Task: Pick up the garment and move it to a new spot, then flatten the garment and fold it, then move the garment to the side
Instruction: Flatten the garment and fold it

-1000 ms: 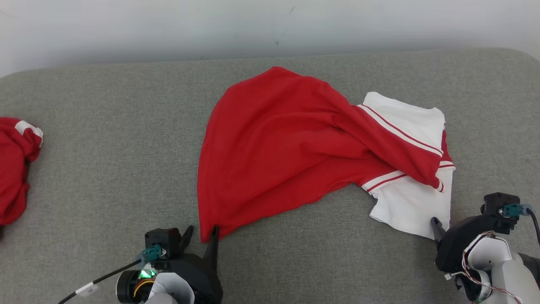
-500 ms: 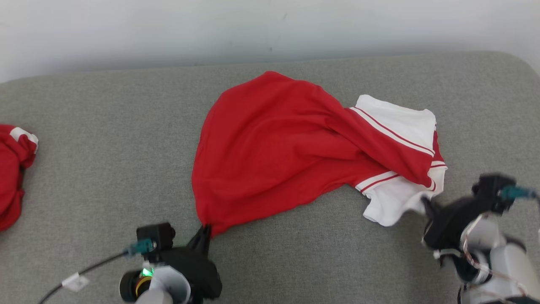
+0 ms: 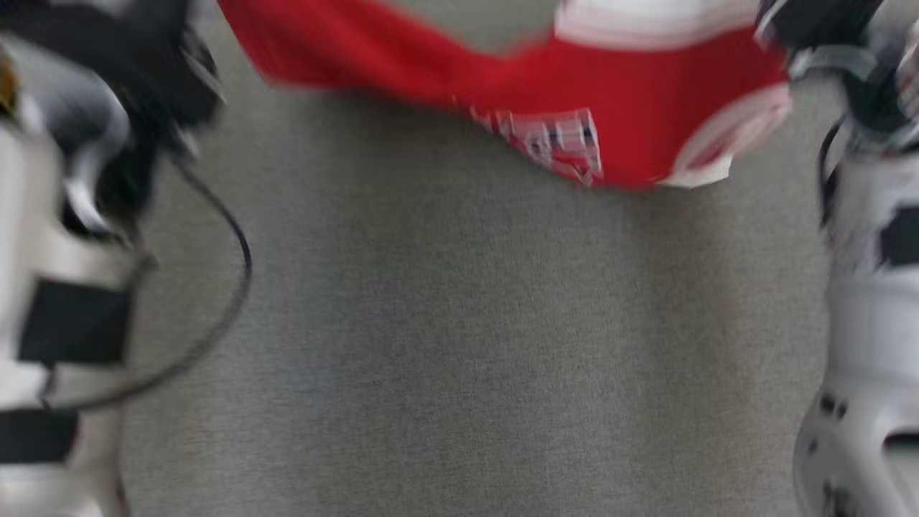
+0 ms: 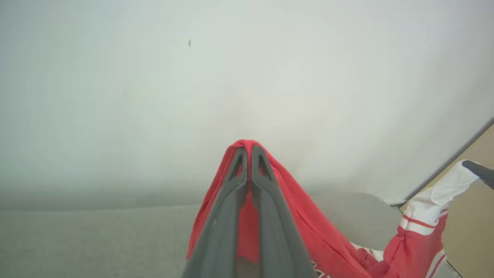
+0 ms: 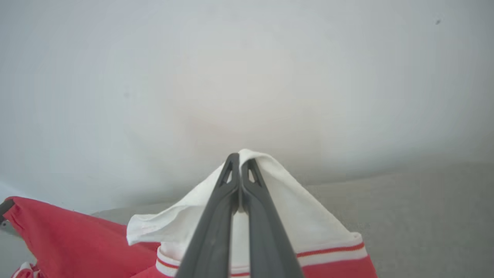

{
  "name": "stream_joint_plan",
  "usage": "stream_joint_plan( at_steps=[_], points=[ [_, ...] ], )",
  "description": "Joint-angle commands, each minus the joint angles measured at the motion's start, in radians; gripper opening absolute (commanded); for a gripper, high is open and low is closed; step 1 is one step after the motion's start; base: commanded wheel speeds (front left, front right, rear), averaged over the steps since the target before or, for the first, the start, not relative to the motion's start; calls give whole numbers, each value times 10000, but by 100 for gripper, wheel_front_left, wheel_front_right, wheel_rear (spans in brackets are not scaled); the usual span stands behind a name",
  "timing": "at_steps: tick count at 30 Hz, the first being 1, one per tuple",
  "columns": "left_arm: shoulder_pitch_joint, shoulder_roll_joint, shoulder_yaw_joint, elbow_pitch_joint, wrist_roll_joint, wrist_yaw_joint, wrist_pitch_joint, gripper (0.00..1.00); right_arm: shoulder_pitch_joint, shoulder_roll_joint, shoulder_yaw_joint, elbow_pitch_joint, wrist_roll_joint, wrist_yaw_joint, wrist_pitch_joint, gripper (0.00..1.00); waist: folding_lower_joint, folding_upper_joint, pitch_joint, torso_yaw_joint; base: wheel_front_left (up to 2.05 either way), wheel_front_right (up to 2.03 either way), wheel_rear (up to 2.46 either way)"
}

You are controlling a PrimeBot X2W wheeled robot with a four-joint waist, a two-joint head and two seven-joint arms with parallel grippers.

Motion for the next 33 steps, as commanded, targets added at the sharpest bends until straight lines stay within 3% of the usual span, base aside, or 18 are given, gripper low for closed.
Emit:
stream_joint_plan(
  at_steps=[1,5,11,21,26,33],
  points=[
    [-503,94,70,-67,114,49,-144,0,-521,-17,-273,85,152,30,-334,0,-3,-3,1914,-736,0,0,0],
    [-2742,223,412,-171,626,346,-977,0,-2711,56,-416,780,186,30,-1582,0,-3,-3,3209,-939,0,0,0],
    [-5364,335,878,45,1030,433,-2566,0,-5701,17,-733,1826,985,30,-4833,0,-3,-3,4415,-1192,0,0,0],
    [-7781,403,1227,394,879,-75,-4371,0,-8132,-326,-778,2205,899,30,-8186,0,-3,-3,4889,-1061,0,0,0],
    [-8189,400,1110,599,699,-246,-4742,0,-8687,-784,-830,1950,927,30,-8810,0,-3,-3,5107,-855,0,0,0],
    [-7041,723,616,1081,561,-436,-4710,0,-7755,-1462,1136,2612,847,30,-8326,0,-3,-3,5217,-572,0,0,0]
  ],
)
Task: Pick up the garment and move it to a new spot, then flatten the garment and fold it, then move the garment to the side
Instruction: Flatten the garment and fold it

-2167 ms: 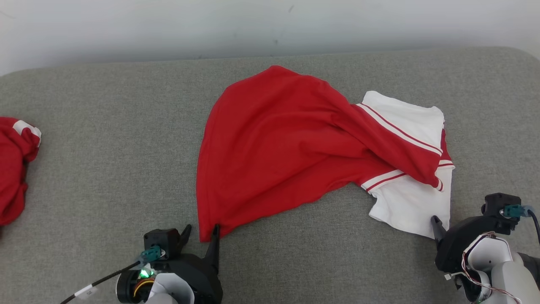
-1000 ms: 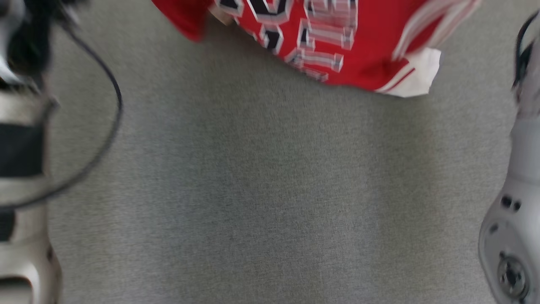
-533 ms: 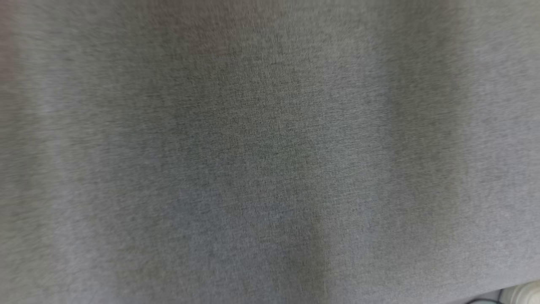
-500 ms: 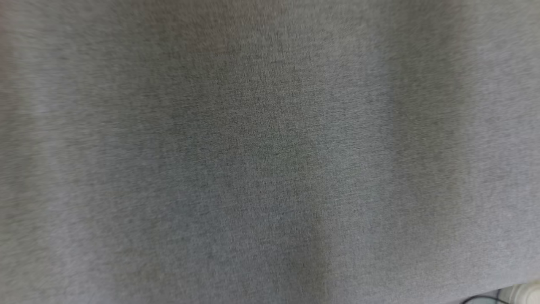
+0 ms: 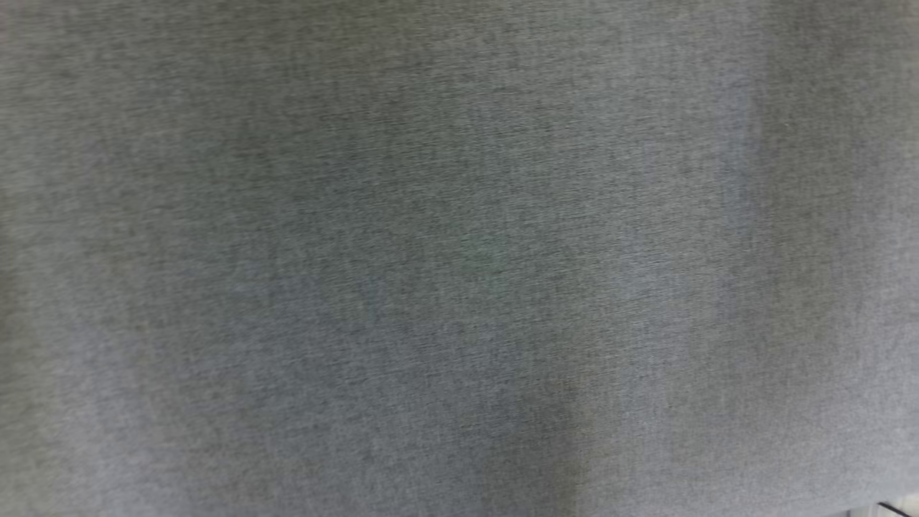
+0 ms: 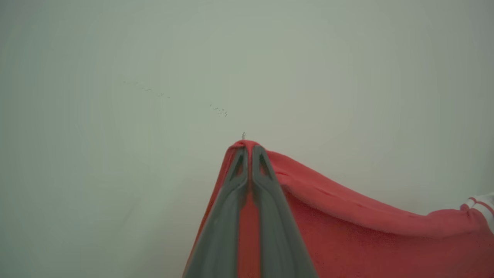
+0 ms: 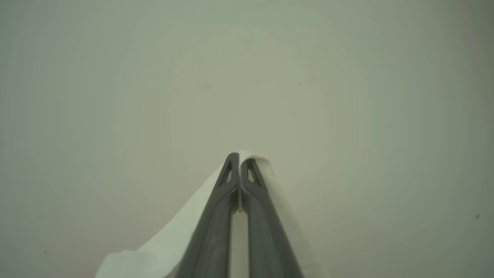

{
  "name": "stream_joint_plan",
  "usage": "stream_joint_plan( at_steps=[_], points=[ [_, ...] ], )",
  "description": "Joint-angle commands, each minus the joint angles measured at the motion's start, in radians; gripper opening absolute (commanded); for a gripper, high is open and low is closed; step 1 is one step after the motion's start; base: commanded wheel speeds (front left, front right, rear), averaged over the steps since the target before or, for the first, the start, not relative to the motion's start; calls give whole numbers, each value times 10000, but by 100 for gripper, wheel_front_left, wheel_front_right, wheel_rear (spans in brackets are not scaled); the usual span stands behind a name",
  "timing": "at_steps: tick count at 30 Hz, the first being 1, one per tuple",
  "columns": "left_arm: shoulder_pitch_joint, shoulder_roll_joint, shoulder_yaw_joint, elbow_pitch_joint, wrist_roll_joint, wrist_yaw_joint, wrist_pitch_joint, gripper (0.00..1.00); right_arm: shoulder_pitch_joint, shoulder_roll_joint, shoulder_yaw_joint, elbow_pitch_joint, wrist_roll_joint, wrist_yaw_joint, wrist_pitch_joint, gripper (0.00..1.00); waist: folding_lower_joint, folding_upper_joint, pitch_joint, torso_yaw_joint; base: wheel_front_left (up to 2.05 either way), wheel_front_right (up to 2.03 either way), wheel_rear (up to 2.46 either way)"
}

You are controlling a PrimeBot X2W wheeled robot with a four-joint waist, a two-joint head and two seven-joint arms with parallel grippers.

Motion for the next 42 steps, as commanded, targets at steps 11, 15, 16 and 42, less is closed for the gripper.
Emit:
stream_joint_plan(
  at_steps=[11,15,16,42],
  points=[
    [3883,534,-869,-1062,-1705,-82,231,0,4269,-906,1136,-1229,2458,30,1524,0,-1,-1,-1818,708,0,0,0],
    [5822,784,-980,-1701,-2344,-83,571,0,6551,-1041,863,-2209,3138,30,2957,0,-1,-1,-2964,811,0,0,0],
    [6321,812,-980,-1849,-2465,-80,651,0,7121,-1032,655,-2446,3251,30,3317,0,-1,-1,-3256,832,0,0,0],
    [15094,-182,-2392,-2296,-2491,1473,296,0,17877,1391,-4031,-6840,459,27,8541,0,-1,-1,-6996,1271,0,0,0]
  ],
)
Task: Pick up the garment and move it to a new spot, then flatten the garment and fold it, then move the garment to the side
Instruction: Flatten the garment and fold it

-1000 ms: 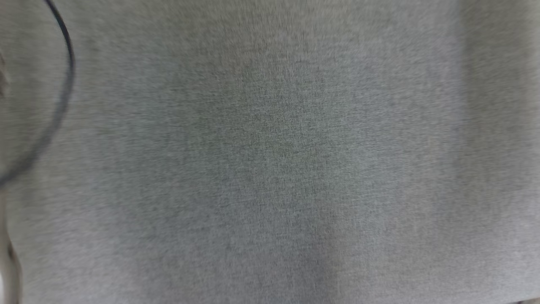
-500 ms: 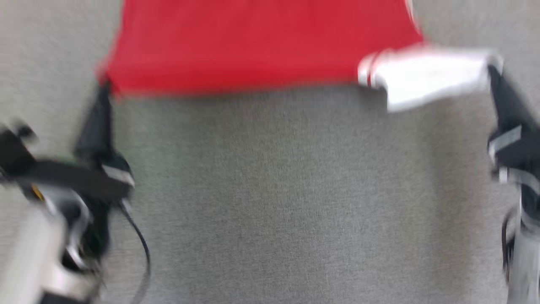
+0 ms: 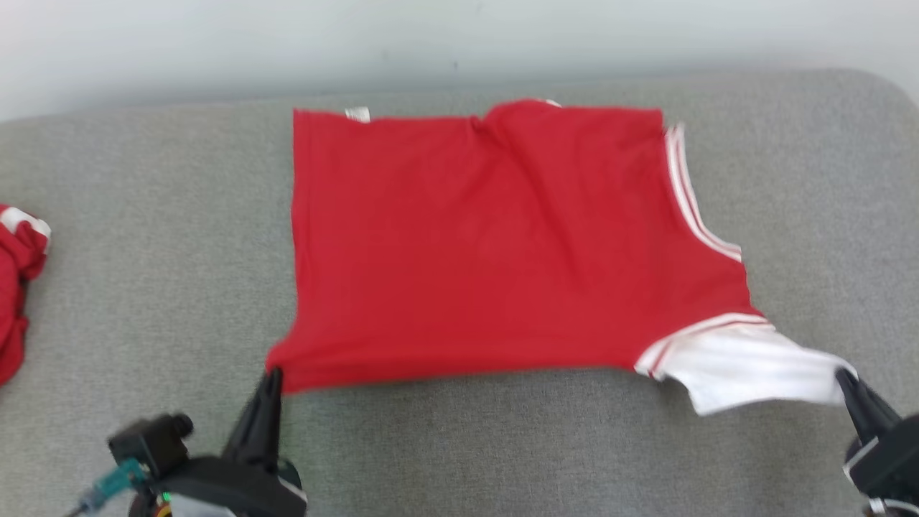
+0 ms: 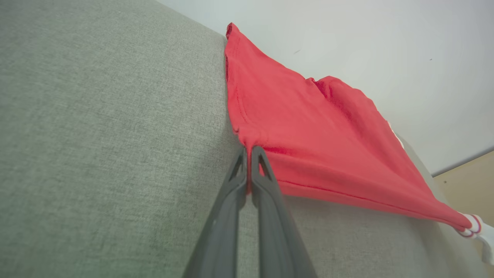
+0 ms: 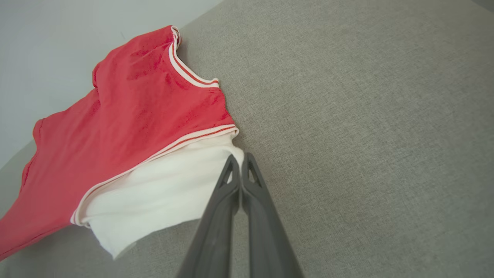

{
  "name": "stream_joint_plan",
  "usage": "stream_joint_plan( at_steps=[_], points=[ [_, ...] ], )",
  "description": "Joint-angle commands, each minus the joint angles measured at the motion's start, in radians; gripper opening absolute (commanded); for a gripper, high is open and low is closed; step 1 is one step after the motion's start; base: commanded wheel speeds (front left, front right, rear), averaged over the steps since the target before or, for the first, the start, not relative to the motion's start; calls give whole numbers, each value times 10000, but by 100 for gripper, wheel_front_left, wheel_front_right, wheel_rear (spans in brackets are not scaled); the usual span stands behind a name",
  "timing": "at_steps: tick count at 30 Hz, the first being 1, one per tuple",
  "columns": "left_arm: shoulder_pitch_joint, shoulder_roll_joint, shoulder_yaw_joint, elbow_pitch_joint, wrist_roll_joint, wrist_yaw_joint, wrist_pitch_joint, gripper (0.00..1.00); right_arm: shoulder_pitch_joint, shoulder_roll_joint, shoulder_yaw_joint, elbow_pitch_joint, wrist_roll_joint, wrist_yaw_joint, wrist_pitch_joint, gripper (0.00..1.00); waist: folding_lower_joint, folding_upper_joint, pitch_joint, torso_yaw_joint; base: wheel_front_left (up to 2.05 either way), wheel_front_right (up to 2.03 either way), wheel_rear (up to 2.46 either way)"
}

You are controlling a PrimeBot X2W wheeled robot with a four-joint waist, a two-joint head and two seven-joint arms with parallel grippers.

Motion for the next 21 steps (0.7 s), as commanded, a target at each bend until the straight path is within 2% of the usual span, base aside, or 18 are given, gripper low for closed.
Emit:
stream_joint_plan(
  at_steps=[1,6,15,21],
  points=[
    [207,44,-18,24,122,64,-57,0,198,-22,-141,-36,-152,3,101,0,4,3,-313,125,0,0,0],
    [854,80,-210,-63,278,323,-61,0,804,-19,-453,-323,-519,3,1050,0,4,3,-544,226,0,0,0],
    [1732,367,-477,-461,552,1010,351,0,1845,-27,-687,-1181,-374,3,2924,0,4,3,-798,209,0,0,0],
    [2060,431,-574,-742,490,1214,607,0,2232,-23,-647,-1497,-51,3,3534,0,4,3,-866,186,0,0,0]
  ],
)
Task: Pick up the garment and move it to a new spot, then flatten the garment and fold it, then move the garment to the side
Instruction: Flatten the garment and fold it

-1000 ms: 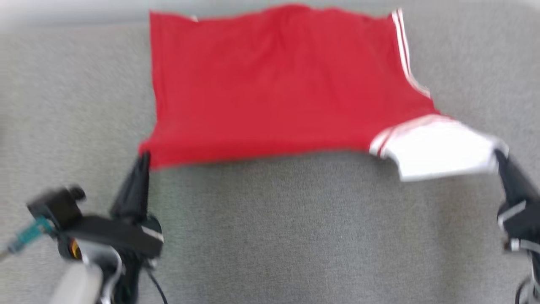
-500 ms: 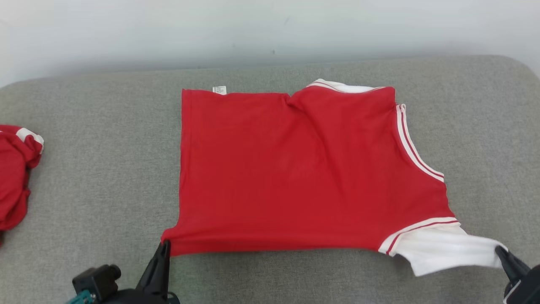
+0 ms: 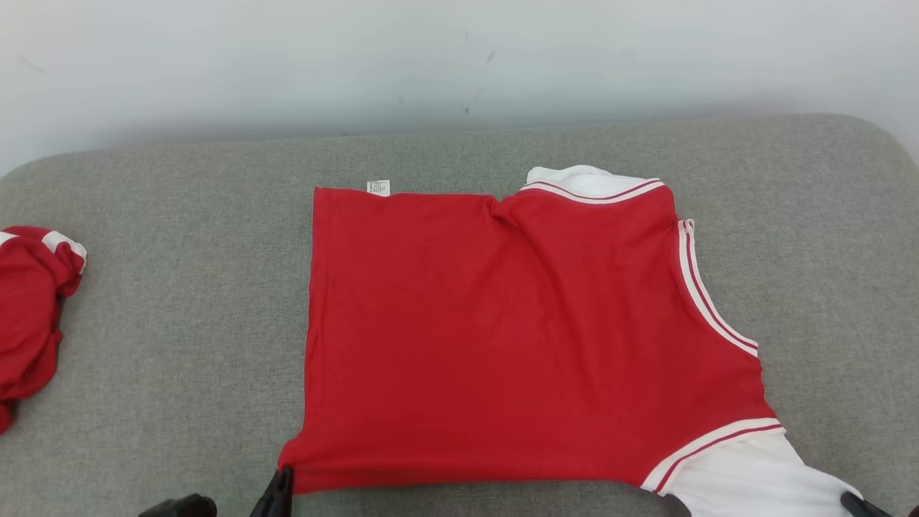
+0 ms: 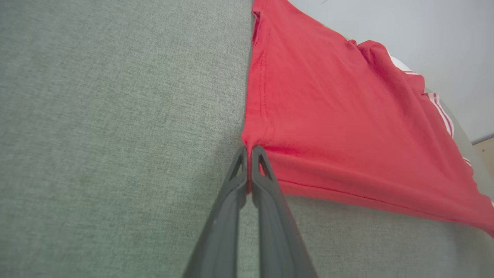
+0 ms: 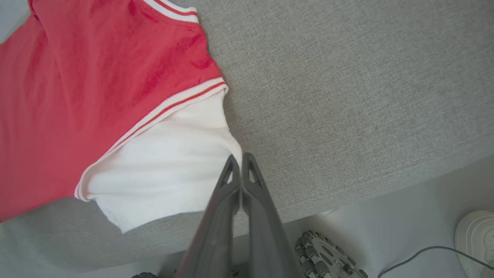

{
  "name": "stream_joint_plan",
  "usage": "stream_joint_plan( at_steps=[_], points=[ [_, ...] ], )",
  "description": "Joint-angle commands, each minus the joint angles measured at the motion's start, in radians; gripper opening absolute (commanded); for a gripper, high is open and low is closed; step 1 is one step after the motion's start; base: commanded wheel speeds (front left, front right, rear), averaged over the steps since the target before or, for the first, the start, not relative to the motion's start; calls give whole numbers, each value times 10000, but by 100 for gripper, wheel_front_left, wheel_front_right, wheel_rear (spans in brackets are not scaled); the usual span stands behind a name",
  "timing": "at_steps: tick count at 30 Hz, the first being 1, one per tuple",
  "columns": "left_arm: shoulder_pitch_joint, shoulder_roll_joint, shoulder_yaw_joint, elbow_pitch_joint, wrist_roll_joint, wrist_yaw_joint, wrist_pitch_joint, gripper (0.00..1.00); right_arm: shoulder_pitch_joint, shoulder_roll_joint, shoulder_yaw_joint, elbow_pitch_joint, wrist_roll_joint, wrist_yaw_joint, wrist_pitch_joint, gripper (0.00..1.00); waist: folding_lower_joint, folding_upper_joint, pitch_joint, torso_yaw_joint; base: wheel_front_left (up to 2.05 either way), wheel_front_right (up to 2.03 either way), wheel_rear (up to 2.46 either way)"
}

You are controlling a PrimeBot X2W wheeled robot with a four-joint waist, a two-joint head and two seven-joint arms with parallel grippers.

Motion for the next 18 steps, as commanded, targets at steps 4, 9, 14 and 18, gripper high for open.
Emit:
stream_joint_plan(
  at_steps=[4,9,14,18],
  points=[
    [219,136,-61,-176,-14,143,186,0,107,-27,-8,-254,48,3,-76,0,0,1,-28,11,0,0,0],
    [-183,25,151,-599,-272,-86,63,0,-798,-7,863,-576,266,4,-987,0,0,1,-13,-108,0,0,0],
    [-1584,144,214,-686,-302,-496,380,0,-2865,-16,2214,-273,-603,4,-1738,0,0,1,249,-304,0,0,0],
    [-2686,125,327,-379,-416,-766,546,0,-4360,-126,3007,297,-1056,4,-2149,0,0,1,422,-359,0,0,0]
  ],
)
